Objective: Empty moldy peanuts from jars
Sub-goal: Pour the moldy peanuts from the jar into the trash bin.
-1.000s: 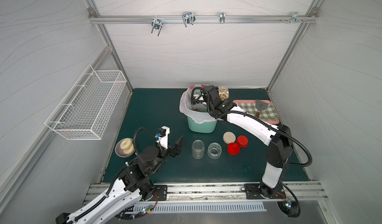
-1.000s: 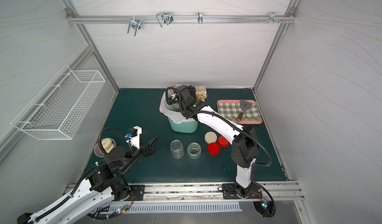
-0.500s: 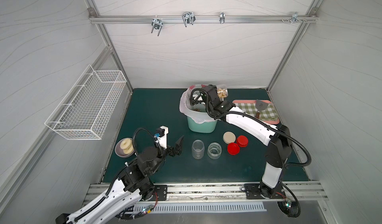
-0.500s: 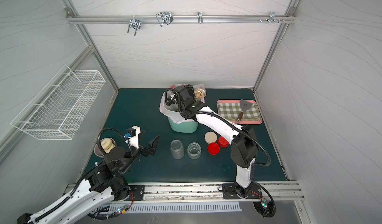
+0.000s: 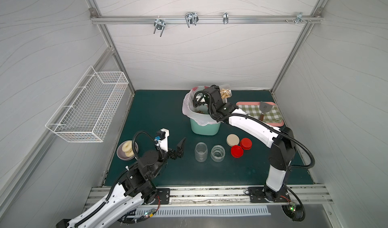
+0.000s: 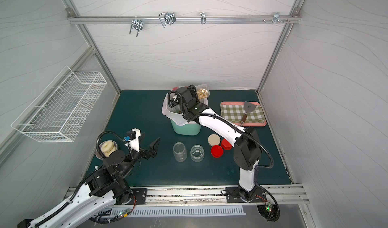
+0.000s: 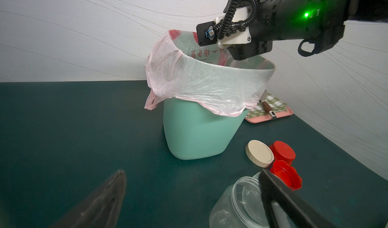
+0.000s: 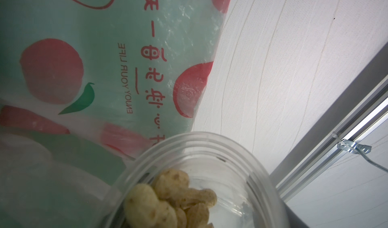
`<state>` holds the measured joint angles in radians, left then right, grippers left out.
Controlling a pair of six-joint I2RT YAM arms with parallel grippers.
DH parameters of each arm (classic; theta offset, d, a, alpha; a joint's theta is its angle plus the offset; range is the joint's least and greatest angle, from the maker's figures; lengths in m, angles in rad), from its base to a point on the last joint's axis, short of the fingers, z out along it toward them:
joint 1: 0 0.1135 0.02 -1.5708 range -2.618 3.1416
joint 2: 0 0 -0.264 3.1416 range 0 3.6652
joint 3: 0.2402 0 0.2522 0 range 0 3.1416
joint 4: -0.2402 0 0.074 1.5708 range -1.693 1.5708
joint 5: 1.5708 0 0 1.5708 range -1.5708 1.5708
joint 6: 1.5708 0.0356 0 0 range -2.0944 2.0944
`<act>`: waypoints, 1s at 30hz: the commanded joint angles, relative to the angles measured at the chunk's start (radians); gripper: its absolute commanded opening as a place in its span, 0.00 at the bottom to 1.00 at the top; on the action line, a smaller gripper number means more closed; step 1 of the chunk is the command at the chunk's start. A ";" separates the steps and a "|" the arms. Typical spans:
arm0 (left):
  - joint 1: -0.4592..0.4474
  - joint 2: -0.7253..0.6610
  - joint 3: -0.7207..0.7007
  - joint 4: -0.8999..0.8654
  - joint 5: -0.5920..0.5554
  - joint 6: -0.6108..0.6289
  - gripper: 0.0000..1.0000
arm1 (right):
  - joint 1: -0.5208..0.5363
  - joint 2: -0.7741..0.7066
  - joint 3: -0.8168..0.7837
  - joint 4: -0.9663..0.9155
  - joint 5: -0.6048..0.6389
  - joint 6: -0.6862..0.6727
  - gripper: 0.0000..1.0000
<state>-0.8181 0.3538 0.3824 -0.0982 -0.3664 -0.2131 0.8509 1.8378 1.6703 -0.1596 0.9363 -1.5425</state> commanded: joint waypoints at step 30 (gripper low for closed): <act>0.002 -0.022 0.026 0.023 -0.021 0.003 1.00 | 0.016 -0.035 -0.001 0.030 0.031 -0.011 0.00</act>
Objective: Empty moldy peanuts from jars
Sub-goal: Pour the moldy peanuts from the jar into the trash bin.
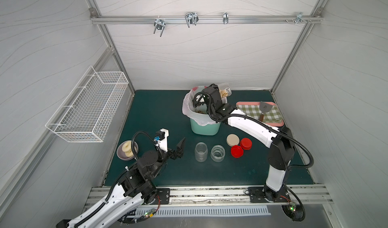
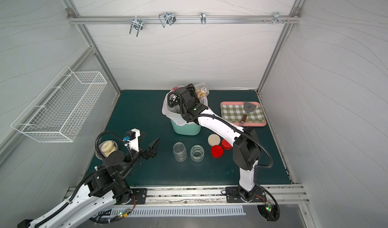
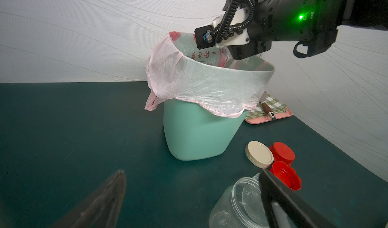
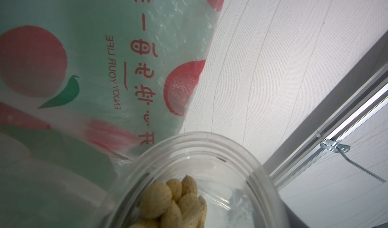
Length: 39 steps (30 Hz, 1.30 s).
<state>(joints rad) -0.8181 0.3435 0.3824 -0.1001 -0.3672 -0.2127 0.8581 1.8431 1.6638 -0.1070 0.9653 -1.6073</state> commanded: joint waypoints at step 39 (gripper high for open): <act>0.002 -0.013 0.023 0.030 -0.012 0.012 1.00 | 0.027 -0.055 0.095 -0.182 0.007 0.215 0.00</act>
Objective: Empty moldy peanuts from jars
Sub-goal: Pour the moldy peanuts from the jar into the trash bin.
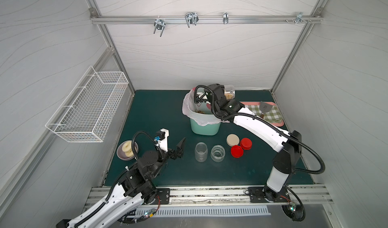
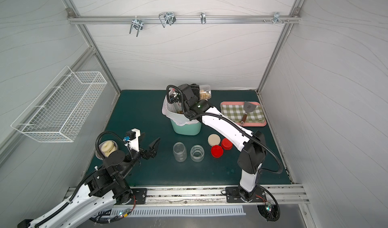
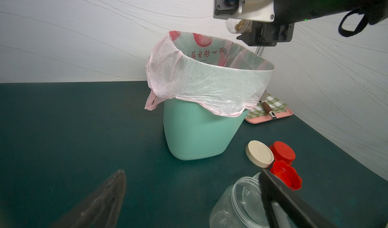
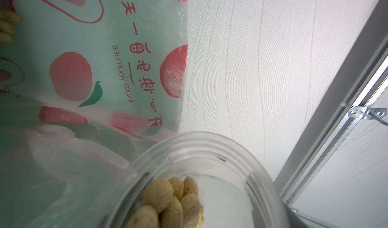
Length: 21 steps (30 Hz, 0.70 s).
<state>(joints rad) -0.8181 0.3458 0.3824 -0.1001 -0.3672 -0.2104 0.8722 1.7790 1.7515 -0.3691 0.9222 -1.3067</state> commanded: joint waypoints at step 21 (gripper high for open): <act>0.002 -0.016 0.021 0.033 0.002 0.015 1.00 | 0.024 0.028 -0.048 0.202 0.109 -0.293 0.00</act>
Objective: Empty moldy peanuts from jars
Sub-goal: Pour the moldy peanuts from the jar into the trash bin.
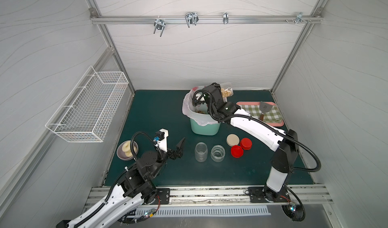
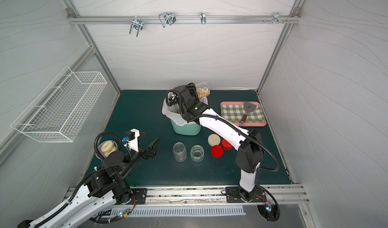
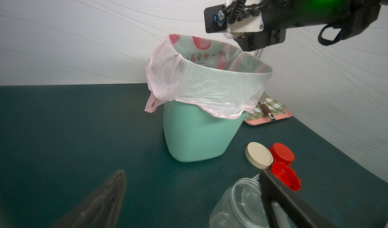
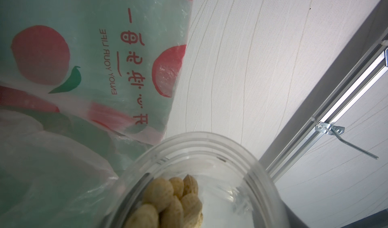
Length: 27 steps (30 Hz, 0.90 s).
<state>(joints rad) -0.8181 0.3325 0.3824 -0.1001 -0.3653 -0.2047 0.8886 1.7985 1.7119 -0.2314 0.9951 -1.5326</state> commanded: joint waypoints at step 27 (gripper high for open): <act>0.003 -0.023 0.022 0.020 0.005 0.021 1.00 | 0.012 0.024 -0.003 0.089 0.066 -0.129 0.00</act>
<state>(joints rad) -0.8181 0.3225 0.3824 -0.1074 -0.3622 -0.1928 0.8925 1.8172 1.6901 -0.1848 1.0328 -1.6226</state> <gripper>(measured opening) 0.999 0.702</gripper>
